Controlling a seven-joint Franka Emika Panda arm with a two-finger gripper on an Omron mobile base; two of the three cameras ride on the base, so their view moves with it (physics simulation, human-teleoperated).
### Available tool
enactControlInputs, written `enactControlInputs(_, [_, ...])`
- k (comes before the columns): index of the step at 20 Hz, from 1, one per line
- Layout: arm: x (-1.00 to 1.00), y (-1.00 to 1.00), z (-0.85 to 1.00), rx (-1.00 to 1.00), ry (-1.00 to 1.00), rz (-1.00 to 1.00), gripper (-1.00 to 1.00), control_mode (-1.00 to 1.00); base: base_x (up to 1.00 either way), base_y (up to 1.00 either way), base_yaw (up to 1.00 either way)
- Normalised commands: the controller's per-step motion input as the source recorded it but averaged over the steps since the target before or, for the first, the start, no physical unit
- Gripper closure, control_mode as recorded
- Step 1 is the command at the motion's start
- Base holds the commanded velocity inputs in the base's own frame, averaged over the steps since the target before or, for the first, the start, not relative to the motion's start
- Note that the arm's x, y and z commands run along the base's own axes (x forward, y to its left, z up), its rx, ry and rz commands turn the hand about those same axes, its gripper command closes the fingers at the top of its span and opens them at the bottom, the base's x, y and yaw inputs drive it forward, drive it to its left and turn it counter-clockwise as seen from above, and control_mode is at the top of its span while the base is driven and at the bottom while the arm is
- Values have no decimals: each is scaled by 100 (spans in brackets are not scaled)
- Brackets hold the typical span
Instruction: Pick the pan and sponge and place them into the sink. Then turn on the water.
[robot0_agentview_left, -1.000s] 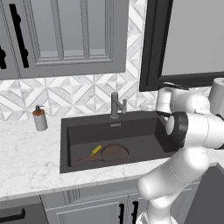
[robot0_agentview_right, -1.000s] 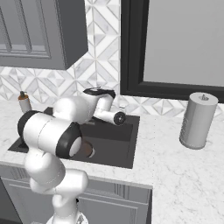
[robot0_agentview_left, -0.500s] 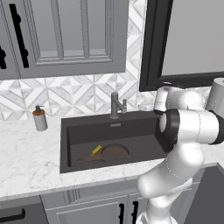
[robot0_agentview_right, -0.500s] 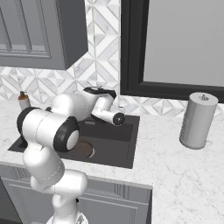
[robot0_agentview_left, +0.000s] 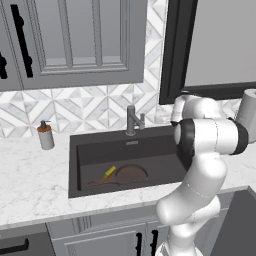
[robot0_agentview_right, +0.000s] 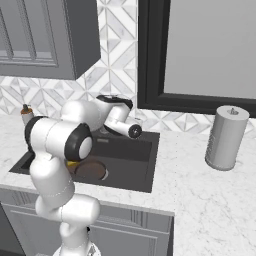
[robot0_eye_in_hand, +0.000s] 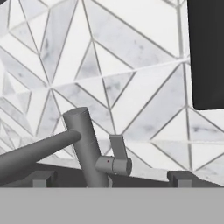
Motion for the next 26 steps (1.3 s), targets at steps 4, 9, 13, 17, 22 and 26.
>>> enactControlInputs(4, [4,14,-12,0,-1,-1,-100,-100,0,0,0])
enactControlInputs(9, [0,24,-6,0,-4,-3,-100,-100,0,0,0])
enactControlInputs(13, [1,20,-9,0,-6,-4,-100,-100,0,0,0])
enactControlInputs(17, [2,14,-8,0,-2,-6,-100,-100,0,0,0])
enactControlInputs(22, [6,0,-5,0,0,-10,-100,-100,0,0,0])
enactControlInputs(26, [16,-2,0,0,0,-5,-100,-100,0,0,0])
